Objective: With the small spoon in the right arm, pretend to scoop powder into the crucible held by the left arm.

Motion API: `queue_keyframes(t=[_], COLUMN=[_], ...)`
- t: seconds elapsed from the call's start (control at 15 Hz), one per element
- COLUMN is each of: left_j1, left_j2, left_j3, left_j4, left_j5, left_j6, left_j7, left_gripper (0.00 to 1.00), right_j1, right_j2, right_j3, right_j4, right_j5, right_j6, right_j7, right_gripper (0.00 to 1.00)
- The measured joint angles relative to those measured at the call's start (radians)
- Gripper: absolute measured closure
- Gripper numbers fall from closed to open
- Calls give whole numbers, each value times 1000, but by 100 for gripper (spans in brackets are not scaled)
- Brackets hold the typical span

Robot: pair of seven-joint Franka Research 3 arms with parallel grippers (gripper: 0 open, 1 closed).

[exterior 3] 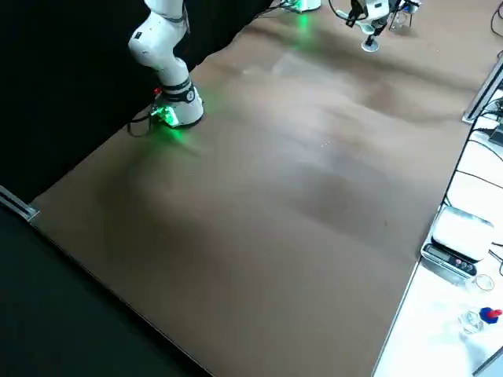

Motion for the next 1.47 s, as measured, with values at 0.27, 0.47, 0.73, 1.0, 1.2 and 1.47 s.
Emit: queue_keyframes(t=[0.27,0.47,0.73,1.0,1.2,1.47], left_j1=[-2,-2,-2,-2,-2,3], left_j2=[0,0,0,0,0,0], left_j3=[2,3,3,4,5,7], left_j4=[2,2,2,3,6,10], left_j5=[9,9,9,9,9,9], left_j6=[2,2,2,2,2,2], left_j7=[0,0,0,0,0,0], left_gripper=[93,93,93,93,93,93], right_j1=[2,3,3,3,1,-4], right_j2=[32,76,110,113,114,114], right_j3=[0,0,-2,-3,-5,-10], right_j4=[-3,-4,-3,-3,-3,-2], right_j5=[91,193,277,282,283,283], right_j6=[-1,-1,0,0,1,1], right_j7=[88,116,136,173,175,176], right_gripper=[81,81,81,81,81,81])
